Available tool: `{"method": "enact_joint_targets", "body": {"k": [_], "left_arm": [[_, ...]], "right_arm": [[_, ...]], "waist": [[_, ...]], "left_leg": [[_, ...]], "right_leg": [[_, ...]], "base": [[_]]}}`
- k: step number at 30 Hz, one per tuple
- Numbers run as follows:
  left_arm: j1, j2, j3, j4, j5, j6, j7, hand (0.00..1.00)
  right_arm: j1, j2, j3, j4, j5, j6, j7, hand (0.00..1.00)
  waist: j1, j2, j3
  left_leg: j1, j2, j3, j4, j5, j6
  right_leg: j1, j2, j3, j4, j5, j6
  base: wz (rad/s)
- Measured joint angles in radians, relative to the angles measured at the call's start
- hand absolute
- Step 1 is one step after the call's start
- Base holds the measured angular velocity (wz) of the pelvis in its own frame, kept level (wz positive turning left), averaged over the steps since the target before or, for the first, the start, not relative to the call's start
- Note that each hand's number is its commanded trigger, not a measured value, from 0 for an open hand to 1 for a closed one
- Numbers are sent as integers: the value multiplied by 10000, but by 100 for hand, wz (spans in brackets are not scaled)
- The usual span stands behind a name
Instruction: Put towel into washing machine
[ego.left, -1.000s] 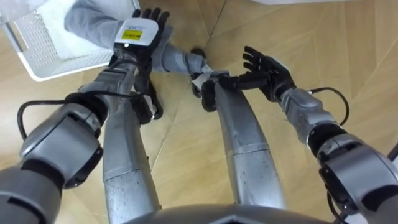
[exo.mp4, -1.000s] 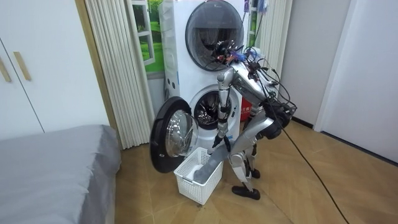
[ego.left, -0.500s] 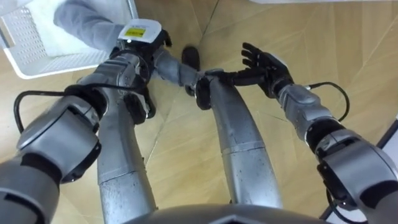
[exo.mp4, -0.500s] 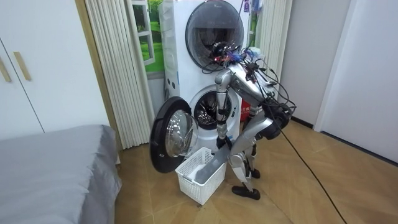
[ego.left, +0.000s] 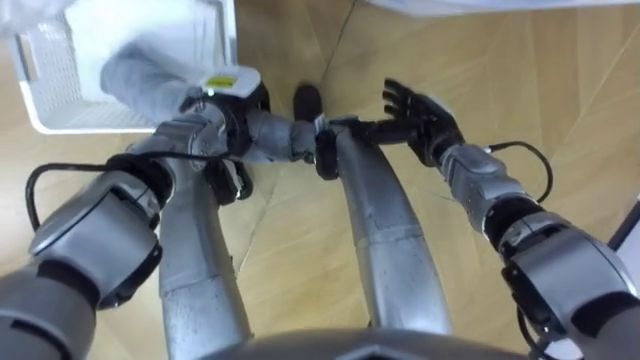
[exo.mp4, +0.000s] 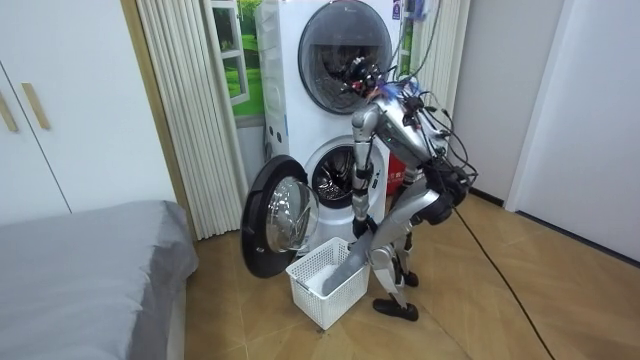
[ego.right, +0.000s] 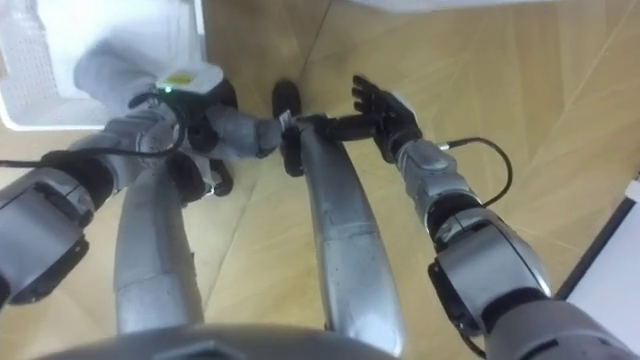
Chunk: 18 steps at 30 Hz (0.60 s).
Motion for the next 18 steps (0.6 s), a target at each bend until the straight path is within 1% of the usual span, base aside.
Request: {"method": "enact_joint_targets", "body": {"k": [1,2,3,4,5,6,7,8,10,11,12,13,14,15,16,17,18], "left_arm": [[126,-96,97,6,1,-3,23,100],[207,-131,192,12,2,-5,40,100],[392,-186,350,20,-1,-18,87,100],[534,-238,490,21,0,-30,176,100],[587,-254,571,21,-1,-54,201,100],[687,-307,811,18,-4,-115,248,100],[815,-315,995,17,-20,-192,371,100],[875,-324,1051,15,-60,-244,446,100],[1061,-332,1106,17,-824,-287,648,100],[1098,-326,1161,17,-1115,-322,690,100],[1174,-312,1263,-6,-1650,-377,800,100],[1263,-315,1562,-74,-2094,-416,862,100],[1287,-336,1692,-98,-2373,-432,897,100],[1330,-399,1954,-125,-2820,-506,956,100],[1420,-442,2057,-238,-3441,-587,1019,100],[1504,-442,2131,-365,-3797,-597,1016,100],[1678,-434,2206,-637,-4503,-610,998,100]], "right_arm": [[168,-10,-1,9,-4,4,-1,0],[257,-8,-1,-13,-44,3,2,0],[436,5,-13,-12,-191,2,4,0],[559,7,-40,39,-340,3,-12,0],[620,-3,-44,76,-386,-1,-16,0],[745,-40,-87,157,-482,-16,-18,0],[849,-81,-117,302,-507,-23,-23,0],[871,-95,-116,379,-506,-23,-32,0],[1081,-210,-63,450,-562,11,-52,0],[1131,-250,-58,437,-713,5,-53,0],[1240,-304,-57,430,-1133,5,-96,0],[1289,-321,-66,389,-1575,0,-213,0],[1328,-328,-74,368,-1818,-19,-263,0],[1381,-368,-76,369,-2215,-22,-349,0],[1396,-395,-73,370,-2535,-5,-414,0],[1390,-384,-83,358,-2777,-6,-461,0],[1363,-365,-78,350,-3210,-8,-546,0]], "waist": [[85,10,-12],[110,17,-19],[157,56,-81],[193,103,-126],[219,112,-144],[308,142,-161],[354,208,-201],[353,251,-224],[518,334,-259],[583,372,-263],[643,439,-272],[694,496,-272],[752,527,-262],[874,589,-259],[950,634,-265],[970,640,-264],[1068,649,-265]], "left_leg": [[278,5,38,-75,5,7],[427,10,53,-117,12,6],[700,12,72,-183,12,5],[977,7,80,-289,20,-4],[1136,6,104,-341,27,-6],[1475,11,151,-457,29,-4],[1811,7,222,-634,66,31],[1984,4,241,-735,92,44],[2721,-8,343,-1141,146,32],[2887,-5,343,-1216,155,20],[3217,-2,348,-1390,174,1],[3528,-14,352,-1596,220,-8],[3688,-22,350,-1709,247,-11],[3972,-29,348,-1913,296,-30],[4208,-61,347,-2110,340,-43],[4321,-97,346,-2214,374,-49],[4527,-177,359,-2448,451,-70]], "right_leg": [[251,0,10,-62,4,-1],[385,5,14,-102,9,-2],[662,16,32,-159,14,1],[940,29,35,-282,36,9],[1084,39,59,-328,45,16],[1402,38,46,-437,59,20],[1707,14,42,-578,73,38],[1877,10,42,-670,91,52],[2568,16,66,-1057,178,81],[2744,33,53,-1163,204,82],[3074,64,50,-1356,243,91],[3406,49,-4,-1562,269,94],[3583,28,-57,-1678,289,87],[3888,-1,-151,-1903,330,72],[4114,-21,-179,-2058,344,76],[4207,-45,-182,-2117,344,77],[4353,-92,-178,-2230,349,82]], "base": [[0],[0],[0],[-3],[-5],[-4],[0],[0],[-8],[-11],[-4],[0],[0],[3],[4],[9],[8]]}}
